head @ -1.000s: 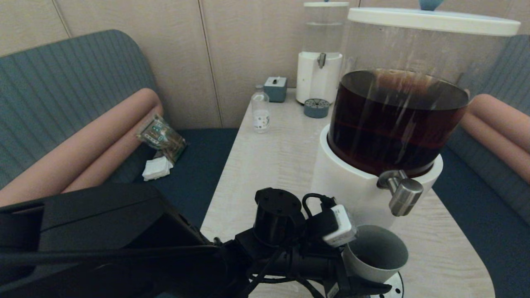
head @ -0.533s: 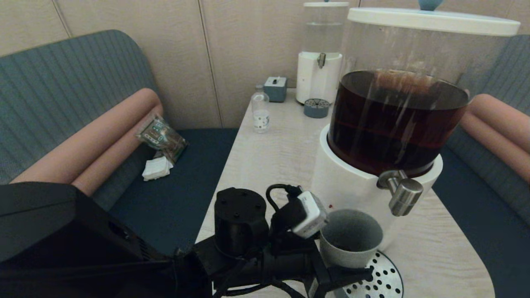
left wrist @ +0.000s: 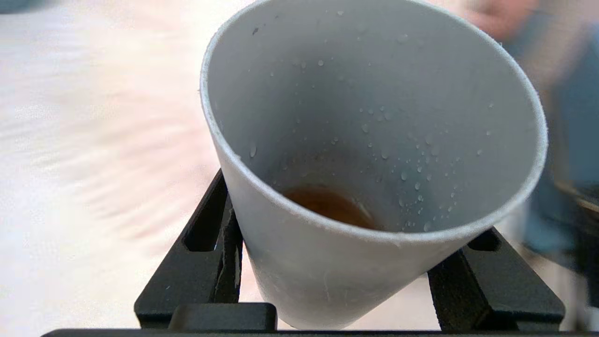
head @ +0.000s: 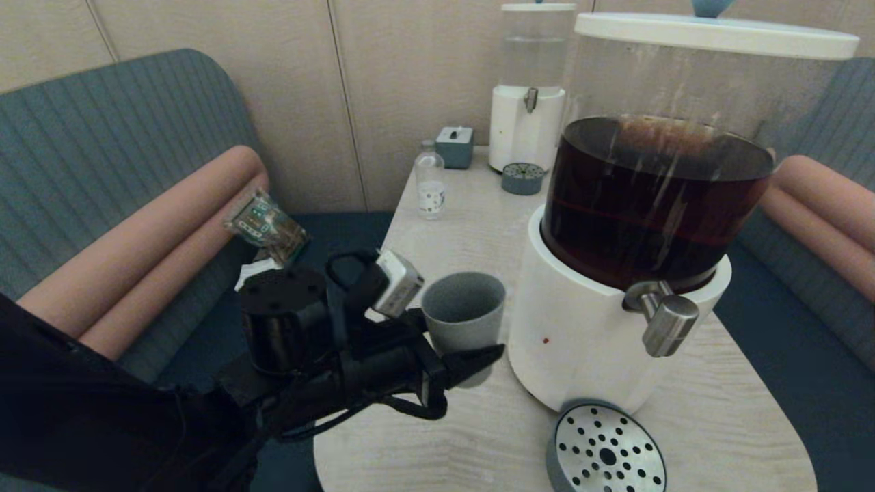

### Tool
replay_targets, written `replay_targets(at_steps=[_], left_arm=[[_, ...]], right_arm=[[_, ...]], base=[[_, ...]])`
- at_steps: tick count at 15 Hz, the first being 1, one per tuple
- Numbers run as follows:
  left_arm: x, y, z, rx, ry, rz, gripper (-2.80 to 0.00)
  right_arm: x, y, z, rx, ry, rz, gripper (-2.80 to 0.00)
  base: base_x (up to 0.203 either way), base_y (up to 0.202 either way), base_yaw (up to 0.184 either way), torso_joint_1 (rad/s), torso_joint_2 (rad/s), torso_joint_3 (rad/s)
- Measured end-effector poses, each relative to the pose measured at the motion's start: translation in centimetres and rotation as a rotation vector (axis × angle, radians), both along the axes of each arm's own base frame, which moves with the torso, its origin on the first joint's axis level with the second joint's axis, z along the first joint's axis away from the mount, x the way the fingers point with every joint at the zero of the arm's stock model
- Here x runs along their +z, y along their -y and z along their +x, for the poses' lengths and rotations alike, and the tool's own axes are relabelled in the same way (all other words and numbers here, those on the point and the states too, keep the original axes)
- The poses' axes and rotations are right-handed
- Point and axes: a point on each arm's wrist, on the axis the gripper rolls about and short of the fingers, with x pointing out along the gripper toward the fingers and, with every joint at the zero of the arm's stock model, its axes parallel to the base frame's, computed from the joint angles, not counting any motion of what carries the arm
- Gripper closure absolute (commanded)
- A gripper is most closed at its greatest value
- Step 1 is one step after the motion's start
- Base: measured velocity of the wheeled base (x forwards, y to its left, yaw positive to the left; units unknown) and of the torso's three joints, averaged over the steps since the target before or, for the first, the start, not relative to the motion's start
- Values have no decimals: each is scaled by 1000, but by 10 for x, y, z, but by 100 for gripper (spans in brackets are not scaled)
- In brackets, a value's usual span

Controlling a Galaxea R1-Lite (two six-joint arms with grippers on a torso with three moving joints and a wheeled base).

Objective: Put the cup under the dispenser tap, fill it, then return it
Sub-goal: Place the cup next to the water dispenser

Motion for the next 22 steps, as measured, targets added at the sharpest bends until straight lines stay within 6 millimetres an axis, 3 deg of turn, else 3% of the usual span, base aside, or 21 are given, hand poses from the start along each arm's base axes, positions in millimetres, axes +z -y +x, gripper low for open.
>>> replay_targets(at_steps=[4,9,15,19,22], left_arm=[[7,-45,48,198,41,-23,0],[-9,-73,111,330,67,-28,0],[-56,-72,167,358,58,-24,0],[-89,-68,181,355,14,-4,0],[-97,-67,184,354,9,-3,0]], right_arm=[[0,0,0,1,0,0,0],[0,0,0,1,0,0,0],[0,0,0,1,0,0,0],[0,0,0,0,0,0,0],[0,0,0,0,0,0,0]], base=[[0,0,0,0,0,0],[0,0,0,0,0,0],[0,0,0,0,0,0],[0,0,0,0,0,0],[0,0,0,0,0,0]])
